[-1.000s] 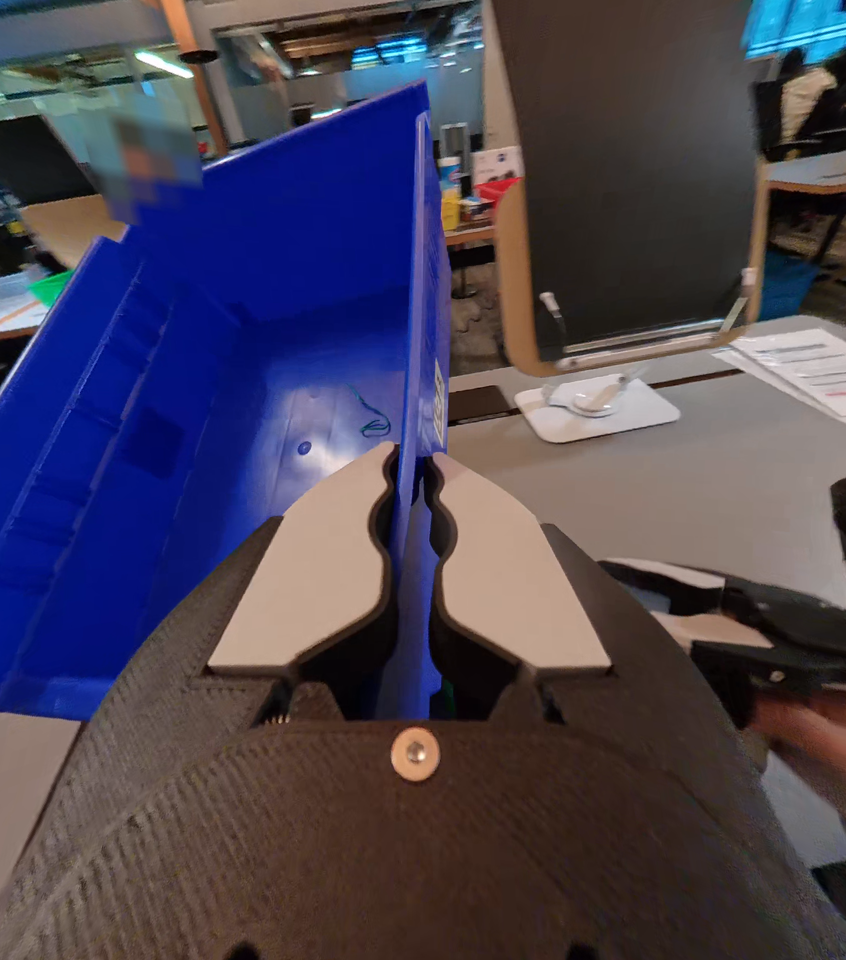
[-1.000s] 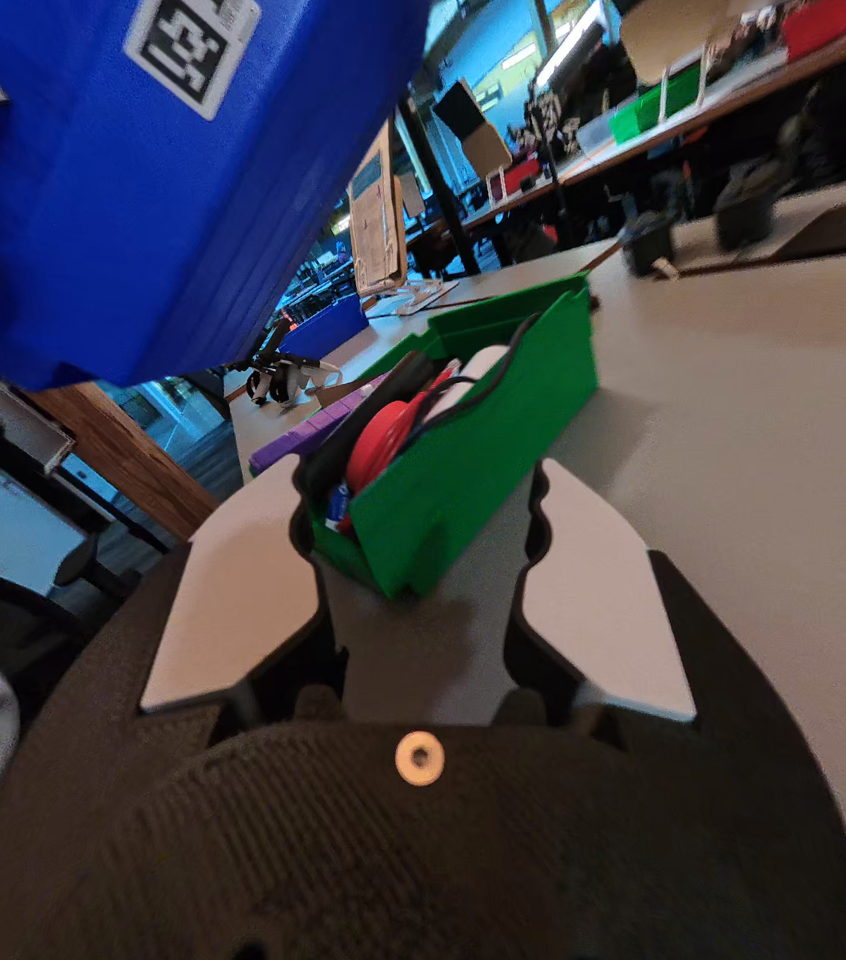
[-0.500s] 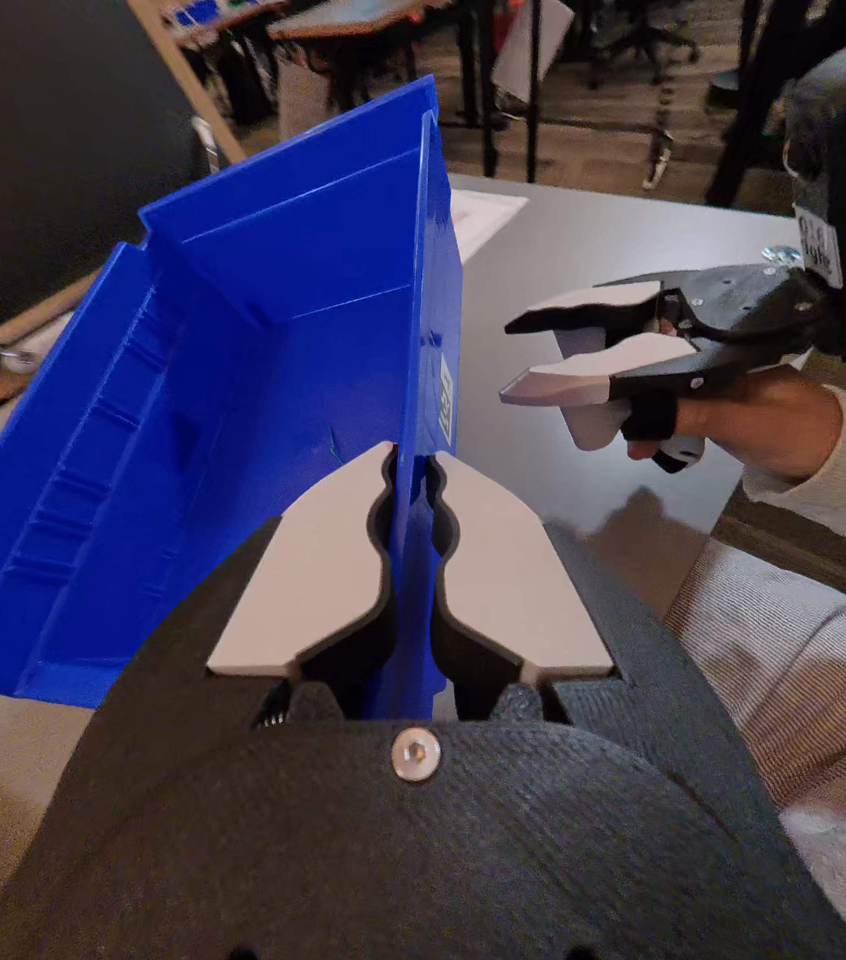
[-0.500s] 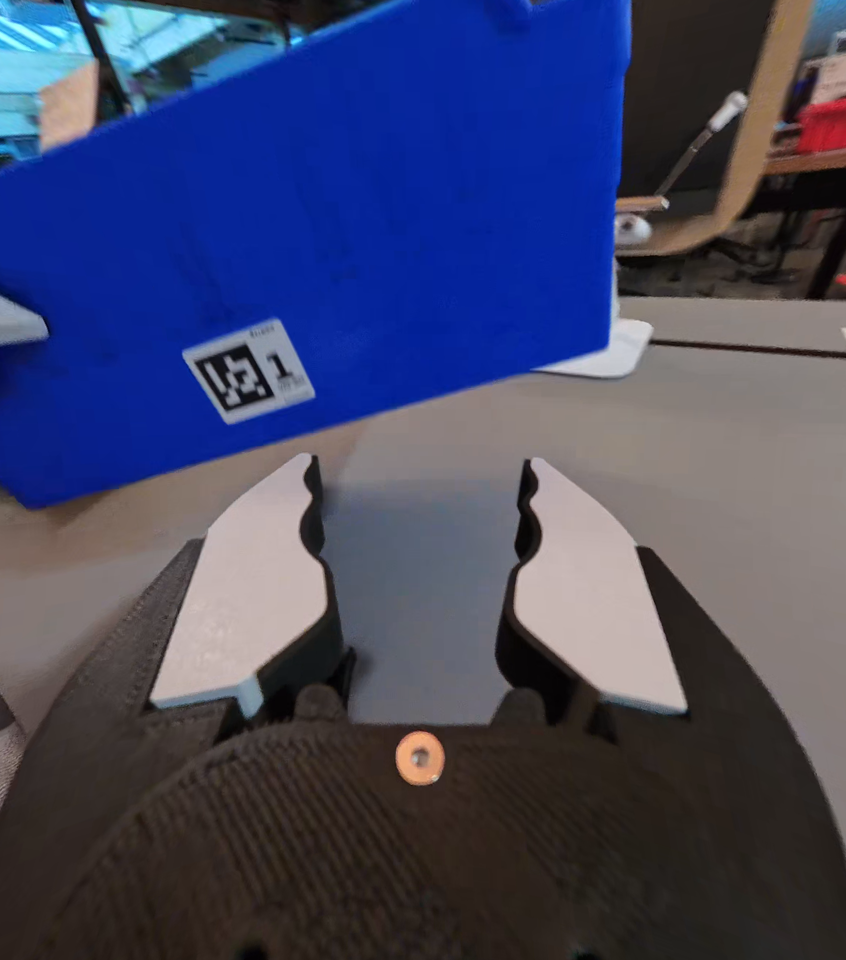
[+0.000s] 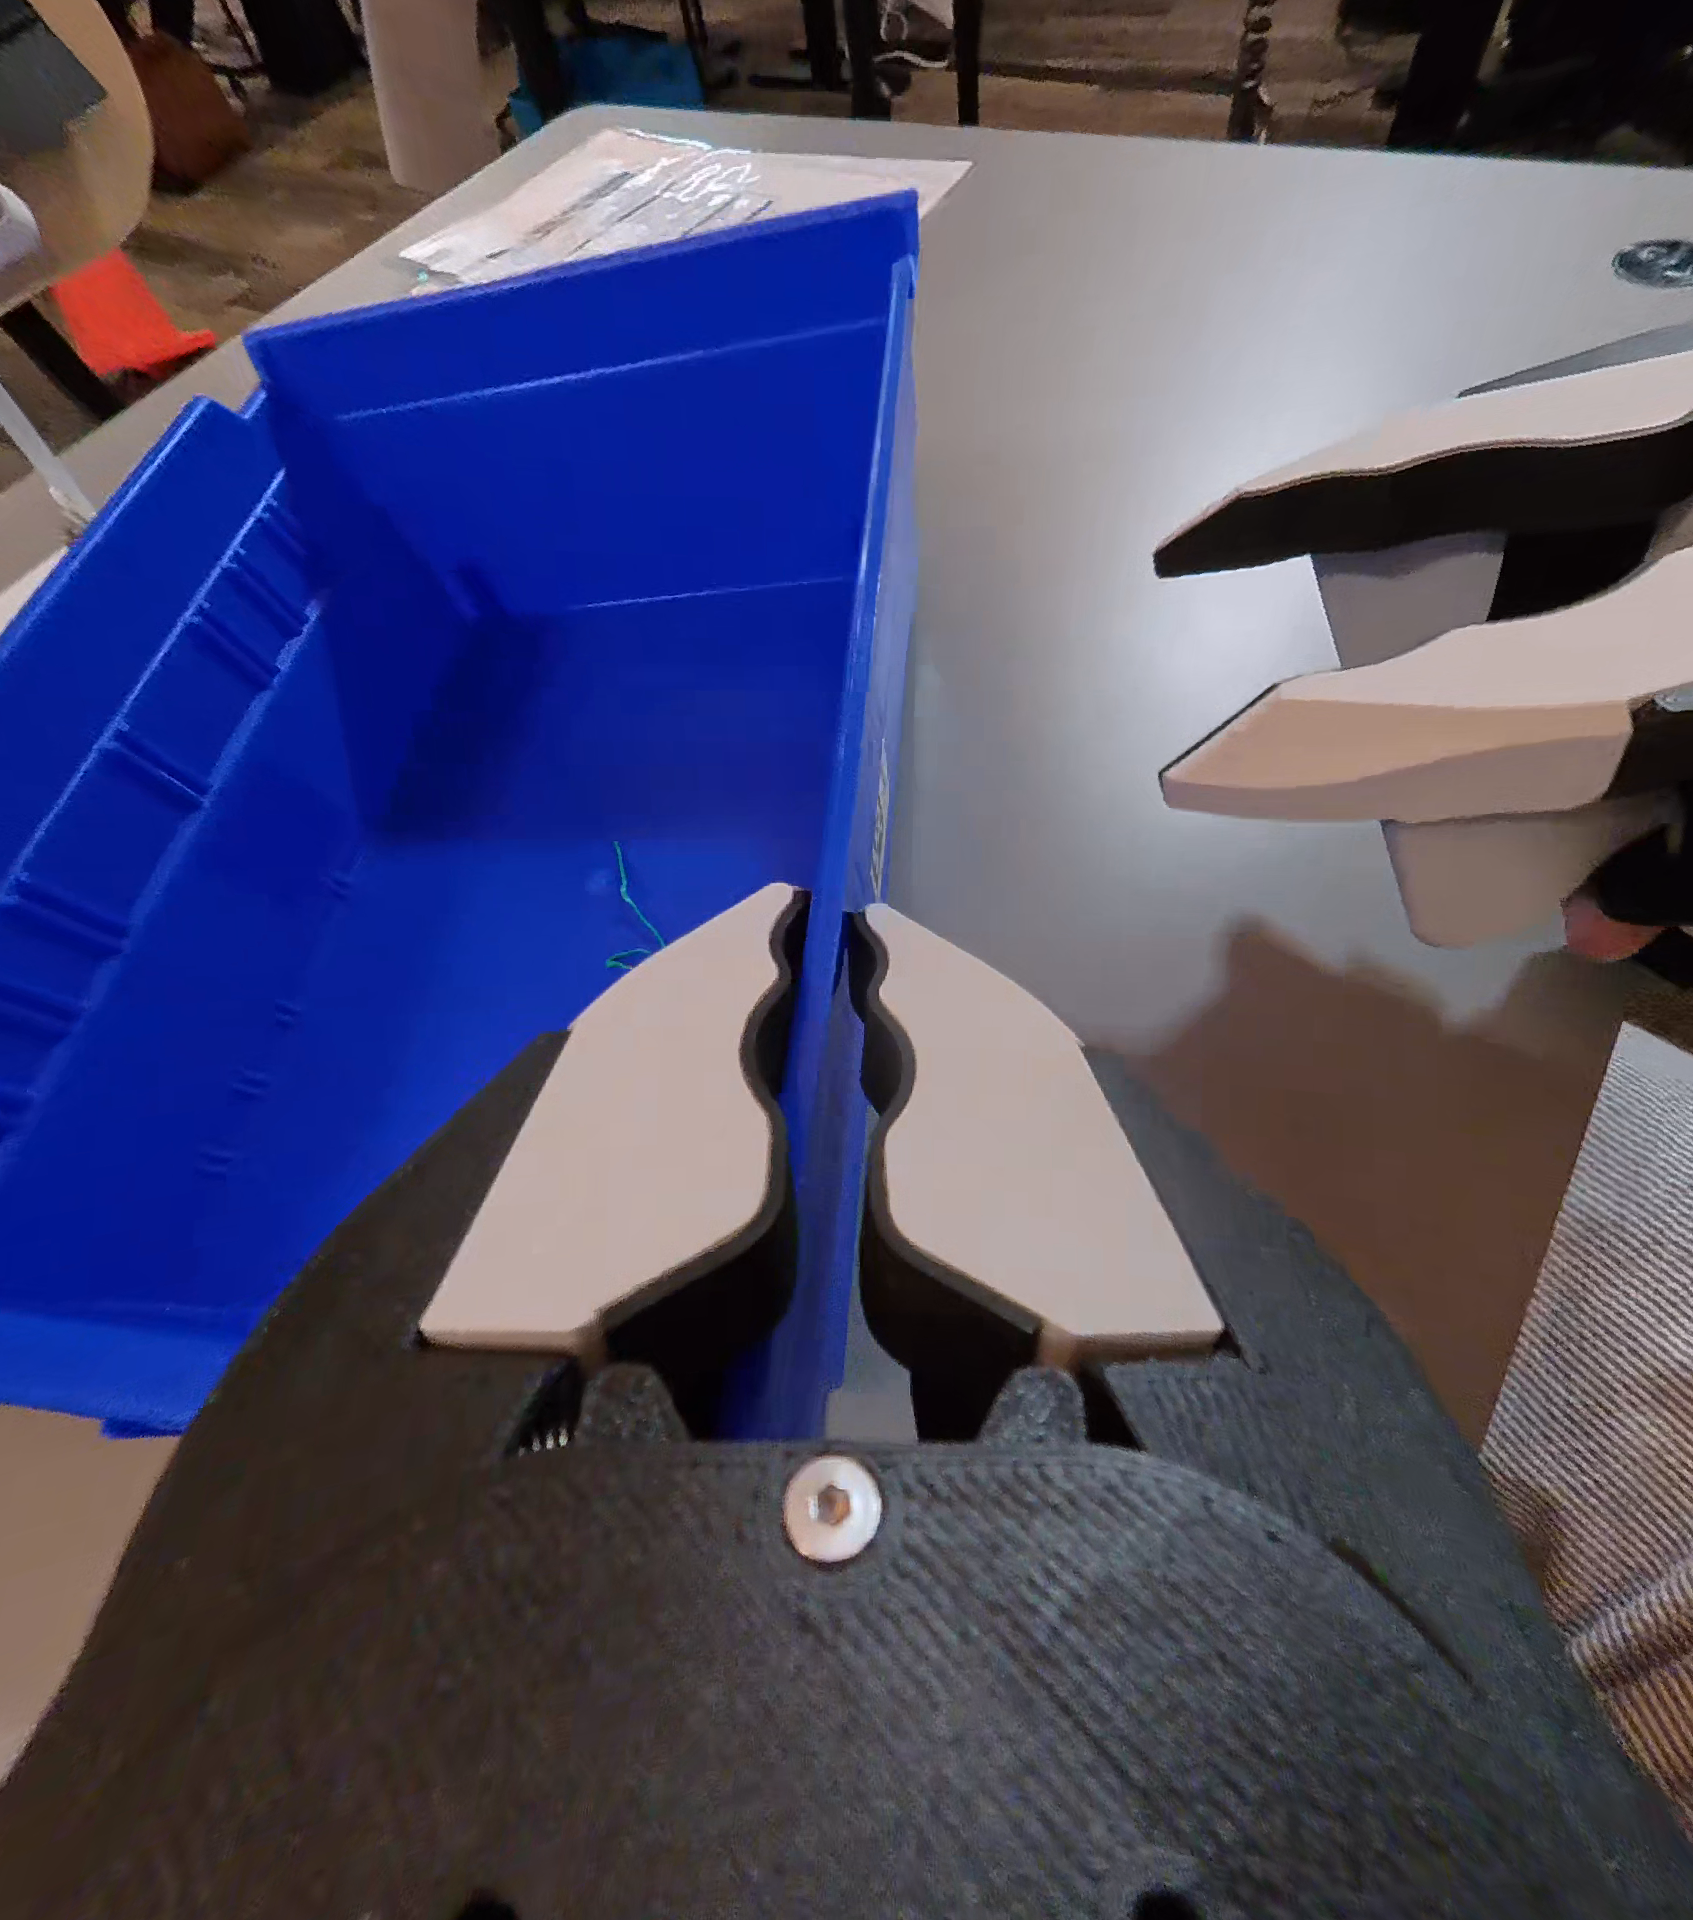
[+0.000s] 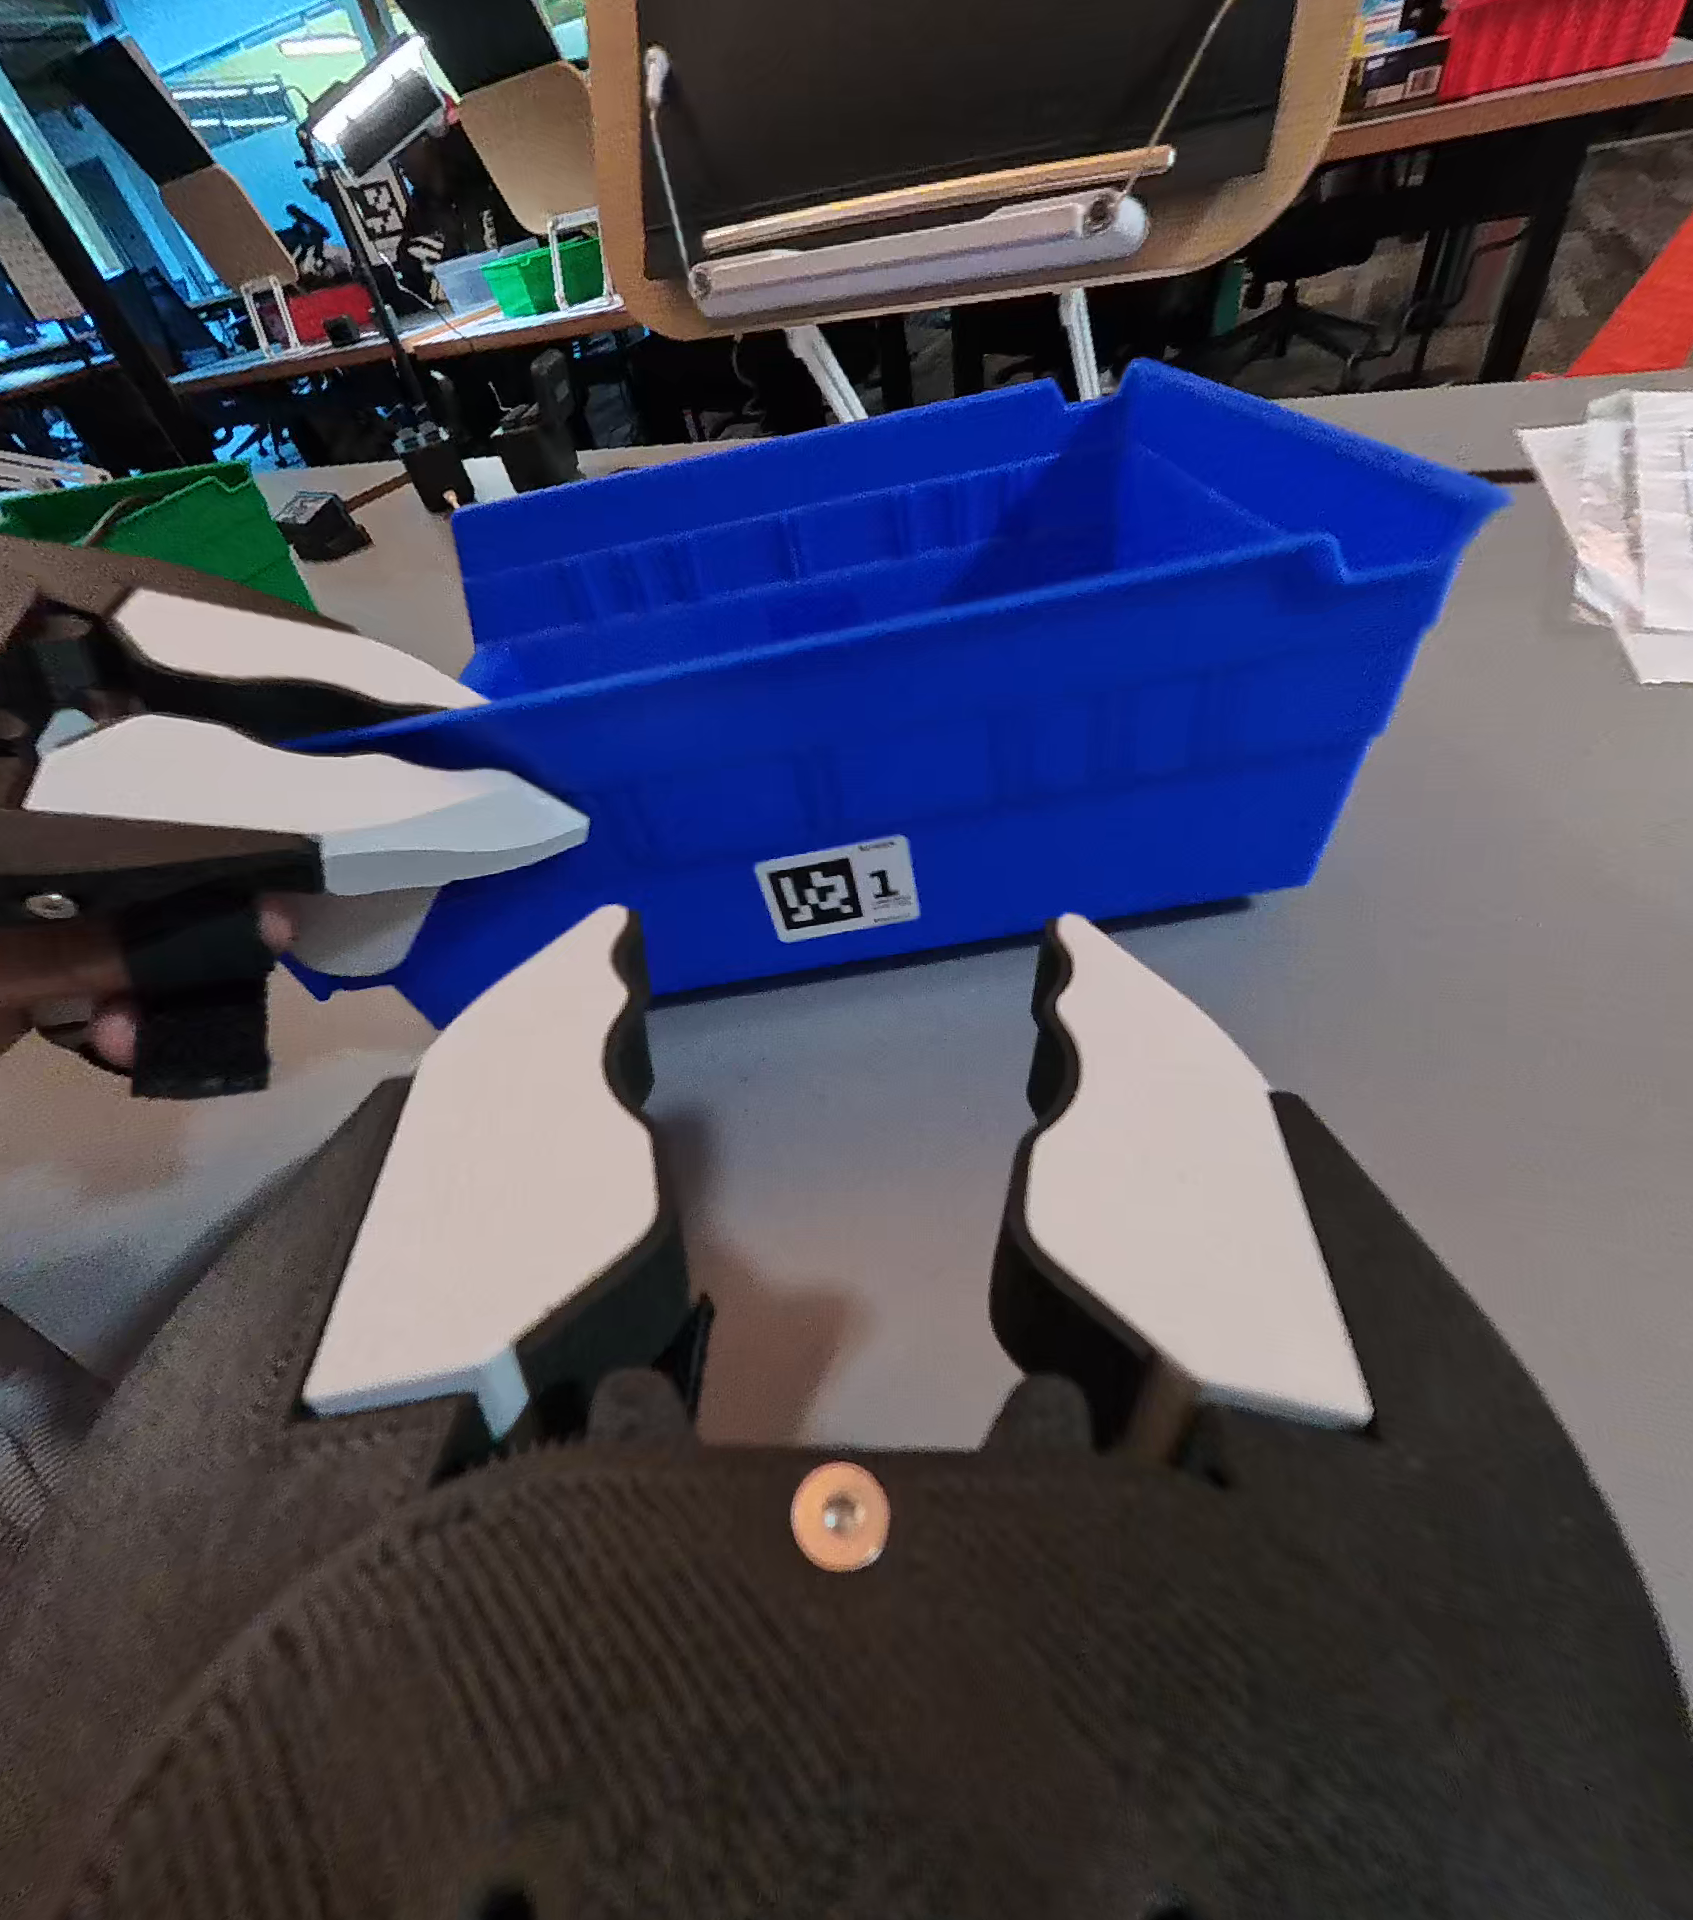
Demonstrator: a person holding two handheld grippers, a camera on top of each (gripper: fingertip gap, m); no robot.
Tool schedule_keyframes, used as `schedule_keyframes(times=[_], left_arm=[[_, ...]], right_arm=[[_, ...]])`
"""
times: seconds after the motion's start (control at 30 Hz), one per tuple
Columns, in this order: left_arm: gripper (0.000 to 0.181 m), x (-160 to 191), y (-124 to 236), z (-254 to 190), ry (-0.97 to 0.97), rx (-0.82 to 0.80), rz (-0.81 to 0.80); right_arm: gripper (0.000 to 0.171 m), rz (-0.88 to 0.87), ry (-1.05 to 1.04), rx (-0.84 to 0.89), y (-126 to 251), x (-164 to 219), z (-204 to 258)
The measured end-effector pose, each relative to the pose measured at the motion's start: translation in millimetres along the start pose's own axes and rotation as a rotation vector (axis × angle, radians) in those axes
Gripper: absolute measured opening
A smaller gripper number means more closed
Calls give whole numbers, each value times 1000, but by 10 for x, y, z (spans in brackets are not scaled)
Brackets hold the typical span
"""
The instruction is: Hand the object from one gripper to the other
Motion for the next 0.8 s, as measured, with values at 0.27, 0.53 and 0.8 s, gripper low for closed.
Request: schedule_keyframes(times=[0.27,0.53,0.8], left_arm=[[72,-78,119,-19,-59,67,-251],[112,189,474,858,276,-78,-415],[125,749,356,1204,490,-26,-251]], right_arm=[[82,-7,160,2,2,-78,207],[103,-77,172,-132,-50,-142,656],[135,-19,175,-120,-360,-88,824]])
Point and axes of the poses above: each gripper's, where its closed fingertips meet, y back along the fingers, x out of its underside, z = x × y across the jaws, the point moved 7 cm from there along y, back along the fingers, and after that the axes turned 10 degrees about z, right-handed, at the moved point
